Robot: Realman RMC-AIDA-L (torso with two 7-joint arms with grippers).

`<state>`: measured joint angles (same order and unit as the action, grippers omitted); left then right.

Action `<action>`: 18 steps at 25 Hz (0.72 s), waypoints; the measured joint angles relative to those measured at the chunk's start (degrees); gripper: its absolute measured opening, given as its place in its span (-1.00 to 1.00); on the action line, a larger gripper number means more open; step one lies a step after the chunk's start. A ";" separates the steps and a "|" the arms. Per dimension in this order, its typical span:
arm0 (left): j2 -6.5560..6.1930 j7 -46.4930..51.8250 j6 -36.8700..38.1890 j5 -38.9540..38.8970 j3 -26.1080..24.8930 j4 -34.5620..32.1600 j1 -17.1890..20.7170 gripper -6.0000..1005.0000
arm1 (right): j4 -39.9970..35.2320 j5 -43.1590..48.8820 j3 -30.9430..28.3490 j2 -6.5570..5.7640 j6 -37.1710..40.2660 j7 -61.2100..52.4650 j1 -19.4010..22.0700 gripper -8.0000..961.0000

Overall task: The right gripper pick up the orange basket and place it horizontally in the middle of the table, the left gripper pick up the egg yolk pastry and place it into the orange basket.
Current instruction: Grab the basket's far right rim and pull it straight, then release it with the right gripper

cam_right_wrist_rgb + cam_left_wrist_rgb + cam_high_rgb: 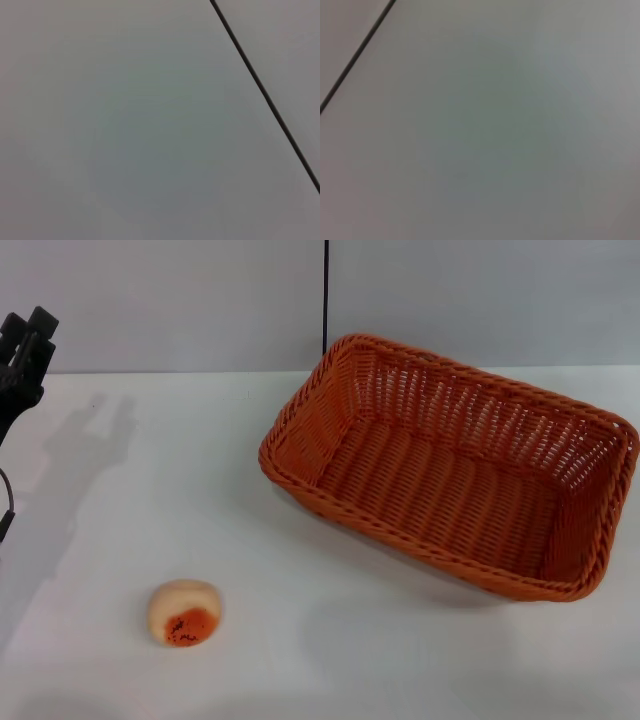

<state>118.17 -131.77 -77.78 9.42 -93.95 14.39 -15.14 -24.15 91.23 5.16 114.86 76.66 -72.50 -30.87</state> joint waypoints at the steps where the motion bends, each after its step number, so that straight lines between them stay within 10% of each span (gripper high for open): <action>1: 0.00 0.00 -0.37 0.15 0.04 0.19 -0.04 -0.13 | 0.00 0.00 -0.10 0.06 0.80 0.00 0.25 -0.38; 12: 0.19 0.17 -2.26 0.53 1.08 0.11 -0.84 -0.13 | -0.64 0.49 1.19 -0.37 8.31 -1.03 3.23 -0.38; 18: 0.10 0.91 -6.76 0.53 4.61 -0.05 -0.78 -0.13 | -2.76 0.61 8.74 -3.65 13.21 -9.09 6.99 -0.37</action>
<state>118.27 -130.86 -84.55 9.95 -89.34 14.34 -15.92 -26.91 91.84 13.90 111.21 89.86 -81.59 -23.88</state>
